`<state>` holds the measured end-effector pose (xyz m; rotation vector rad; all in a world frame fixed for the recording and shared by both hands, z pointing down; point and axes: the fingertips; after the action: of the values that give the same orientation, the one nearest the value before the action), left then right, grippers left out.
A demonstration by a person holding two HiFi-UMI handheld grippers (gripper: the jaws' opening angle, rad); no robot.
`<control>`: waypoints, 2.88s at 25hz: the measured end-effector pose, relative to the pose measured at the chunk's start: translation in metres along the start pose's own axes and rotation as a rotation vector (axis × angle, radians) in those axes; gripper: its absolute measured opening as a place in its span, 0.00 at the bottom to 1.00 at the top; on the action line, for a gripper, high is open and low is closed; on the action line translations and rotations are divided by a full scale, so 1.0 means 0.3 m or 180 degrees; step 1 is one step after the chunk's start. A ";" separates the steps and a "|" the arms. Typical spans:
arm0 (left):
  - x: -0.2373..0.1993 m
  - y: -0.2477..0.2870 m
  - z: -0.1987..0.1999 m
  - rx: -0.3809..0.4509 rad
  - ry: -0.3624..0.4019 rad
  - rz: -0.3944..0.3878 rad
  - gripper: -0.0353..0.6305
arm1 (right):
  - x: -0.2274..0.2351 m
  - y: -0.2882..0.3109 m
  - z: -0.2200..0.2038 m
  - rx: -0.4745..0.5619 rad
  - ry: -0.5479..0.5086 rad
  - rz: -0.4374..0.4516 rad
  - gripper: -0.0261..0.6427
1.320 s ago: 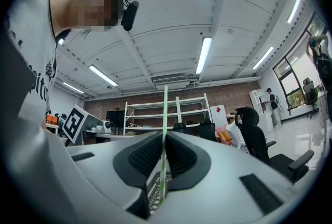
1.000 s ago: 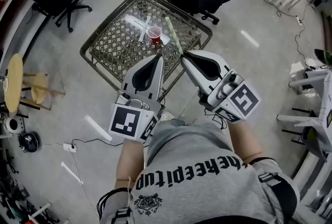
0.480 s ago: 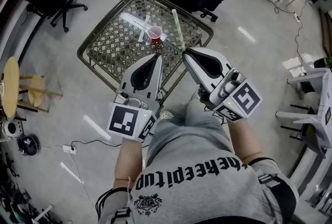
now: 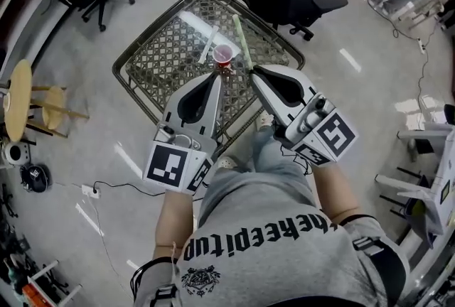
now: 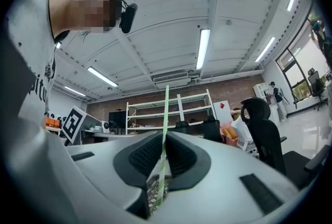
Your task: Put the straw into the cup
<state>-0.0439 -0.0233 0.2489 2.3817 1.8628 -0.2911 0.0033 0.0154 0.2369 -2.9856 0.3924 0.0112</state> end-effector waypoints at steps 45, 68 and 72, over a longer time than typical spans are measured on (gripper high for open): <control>-0.289 0.195 -0.070 0.0338 -0.0142 0.2206 0.12 | 0.436 0.497 -0.347 -0.0062 0.0492 0.1626 0.09; -0.340 0.246 -0.281 0.0212 -0.0270 0.2291 0.12 | 0.400 0.519 -0.761 -0.0394 0.0426 0.1703 0.09; -0.336 0.257 -0.325 0.0144 -0.0315 0.2243 0.12 | 0.374 0.514 -0.818 -0.0421 0.0336 0.1751 0.09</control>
<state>0.0159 -0.1185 0.3628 2.7930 0.8877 -0.3656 0.0697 -0.1928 0.4578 -2.9017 1.2527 -0.0691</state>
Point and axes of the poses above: the fingertips, and each gripper's own axes: y forward along the fingers, x to its right, z out of its top, and after that the axes turned 7 degrees about -y, right-handed
